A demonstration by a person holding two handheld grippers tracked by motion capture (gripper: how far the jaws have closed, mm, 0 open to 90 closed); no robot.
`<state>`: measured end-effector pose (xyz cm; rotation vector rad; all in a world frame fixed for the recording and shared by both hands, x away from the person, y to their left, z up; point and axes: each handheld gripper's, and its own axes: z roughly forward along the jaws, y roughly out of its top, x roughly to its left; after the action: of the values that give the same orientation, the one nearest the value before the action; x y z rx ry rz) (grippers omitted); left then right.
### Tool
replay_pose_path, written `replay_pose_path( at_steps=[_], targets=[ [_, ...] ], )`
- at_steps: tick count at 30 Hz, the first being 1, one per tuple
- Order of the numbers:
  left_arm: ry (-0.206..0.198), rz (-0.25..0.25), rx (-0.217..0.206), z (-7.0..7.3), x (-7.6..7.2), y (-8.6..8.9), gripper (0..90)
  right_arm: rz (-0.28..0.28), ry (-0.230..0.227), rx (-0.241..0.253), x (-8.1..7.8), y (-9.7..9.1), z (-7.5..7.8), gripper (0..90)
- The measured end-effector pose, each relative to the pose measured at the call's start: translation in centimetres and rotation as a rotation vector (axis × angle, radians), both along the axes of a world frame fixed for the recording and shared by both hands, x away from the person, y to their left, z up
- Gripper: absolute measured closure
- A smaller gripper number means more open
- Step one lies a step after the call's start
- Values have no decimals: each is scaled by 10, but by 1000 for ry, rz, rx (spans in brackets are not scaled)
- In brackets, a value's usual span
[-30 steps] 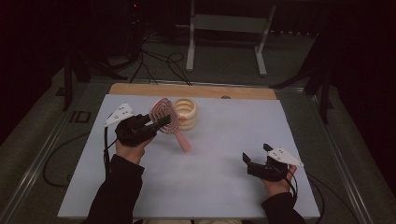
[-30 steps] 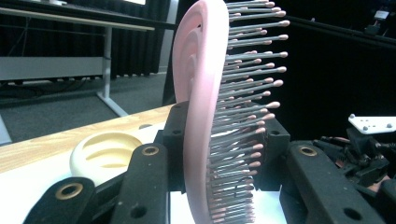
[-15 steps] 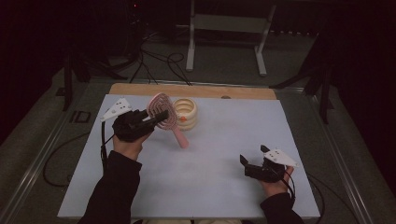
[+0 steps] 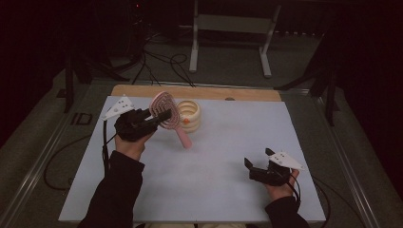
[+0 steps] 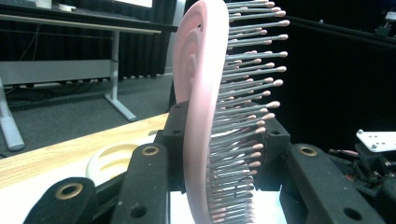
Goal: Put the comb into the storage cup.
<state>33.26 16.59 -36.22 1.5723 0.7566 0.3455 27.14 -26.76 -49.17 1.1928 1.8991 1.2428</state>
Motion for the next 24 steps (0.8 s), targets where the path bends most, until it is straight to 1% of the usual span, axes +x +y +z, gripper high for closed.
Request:
replay_pose_path(
  at_steps=[1,7,16,17,21,22,24],
  targets=[
    [2,2,1,0,1,0,654,1,0,-6,0,0,0,87],
    [4,4,0,2,2,2,654,1,5,-4,0,0,-1,87],
    [9,24,6,5,8,4,653,3,7,-3,0,0,-1,87],
    [9,35,6,5,10,6,653,3,7,-3,0,0,-1,87],
    [6,40,9,6,11,7,653,3,7,-3,0,0,-1,87],
    [9,53,20,6,13,9,653,2,7,-2,0,0,-1,87],
    [10,56,25,6,13,10,653,2,7,-3,0,-1,-1,87]
  ],
)
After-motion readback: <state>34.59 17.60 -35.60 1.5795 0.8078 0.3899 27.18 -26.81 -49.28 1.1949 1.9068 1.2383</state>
